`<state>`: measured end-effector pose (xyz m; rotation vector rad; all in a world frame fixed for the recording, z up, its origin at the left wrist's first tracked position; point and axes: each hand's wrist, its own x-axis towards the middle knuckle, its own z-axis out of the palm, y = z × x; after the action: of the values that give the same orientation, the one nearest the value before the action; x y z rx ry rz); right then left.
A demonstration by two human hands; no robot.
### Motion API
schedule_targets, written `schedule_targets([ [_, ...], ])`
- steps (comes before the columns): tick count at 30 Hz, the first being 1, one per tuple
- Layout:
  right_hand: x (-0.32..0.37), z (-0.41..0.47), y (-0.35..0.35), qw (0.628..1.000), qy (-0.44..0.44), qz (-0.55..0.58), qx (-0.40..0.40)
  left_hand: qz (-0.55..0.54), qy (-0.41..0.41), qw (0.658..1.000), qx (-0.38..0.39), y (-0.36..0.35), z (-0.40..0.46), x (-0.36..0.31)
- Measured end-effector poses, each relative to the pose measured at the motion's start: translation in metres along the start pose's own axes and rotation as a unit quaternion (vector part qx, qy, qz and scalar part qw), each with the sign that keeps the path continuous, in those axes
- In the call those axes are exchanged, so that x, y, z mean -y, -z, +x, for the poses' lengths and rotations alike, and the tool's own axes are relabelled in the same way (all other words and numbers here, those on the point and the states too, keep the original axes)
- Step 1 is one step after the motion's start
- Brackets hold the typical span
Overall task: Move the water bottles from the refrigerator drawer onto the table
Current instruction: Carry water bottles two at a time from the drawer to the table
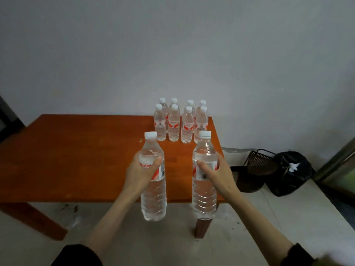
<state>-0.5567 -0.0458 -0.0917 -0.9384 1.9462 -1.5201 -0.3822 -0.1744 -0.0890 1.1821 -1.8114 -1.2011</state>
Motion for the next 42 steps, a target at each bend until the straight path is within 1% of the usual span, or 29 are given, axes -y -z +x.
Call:
schedule_targets([
  [2,-0.002,0.031,-0.011,1.0,0.003,-0.007,0.004,0.002,0.008,1.0,0.001,-0.003,0.032,0.004],
  [6,-0.014,0.096,-0.036,1.0,-0.01,-0.017,0.016,0.0,0.031,0.999,0.026,-0.013,0.099,0.02],
  [11,-0.038,0.174,-0.073,0.999,-0.033,-0.039,0.016,0.041,0.046,0.996,0.059,-0.03,0.182,0.044],
  [15,-0.054,0.226,-0.097,0.997,-0.048,-0.06,0.031,0.041,0.054,0.993,0.095,-0.041,0.238,0.059],
  [19,-0.066,0.264,-0.108,0.995,-0.045,-0.086,0.026,0.061,0.057,0.991,0.105,-0.055,0.277,0.066],
  [24,-0.082,0.292,-0.116,0.986,-0.053,-0.149,0.043,0.081,0.034,0.989,0.115,-0.067,0.303,0.076],
  [28,-0.087,0.302,-0.12,0.989,-0.065,-0.128,0.047,0.075,0.018,0.991,0.106,-0.077,0.305,0.081],
  [33,-0.088,0.311,-0.122,0.989,-0.075,-0.116,0.061,0.049,0.024,0.995,0.087,-0.085,0.309,0.089],
  [38,-0.087,0.314,-0.125,0.99,-0.076,-0.107,0.057,0.09,0.021,0.994,0.056,-0.09,0.313,0.091],
  [42,-0.083,0.313,-0.133,0.992,-0.078,-0.094,0.037,0.113,0.026,0.991,0.066,-0.091,0.318,0.087],
])
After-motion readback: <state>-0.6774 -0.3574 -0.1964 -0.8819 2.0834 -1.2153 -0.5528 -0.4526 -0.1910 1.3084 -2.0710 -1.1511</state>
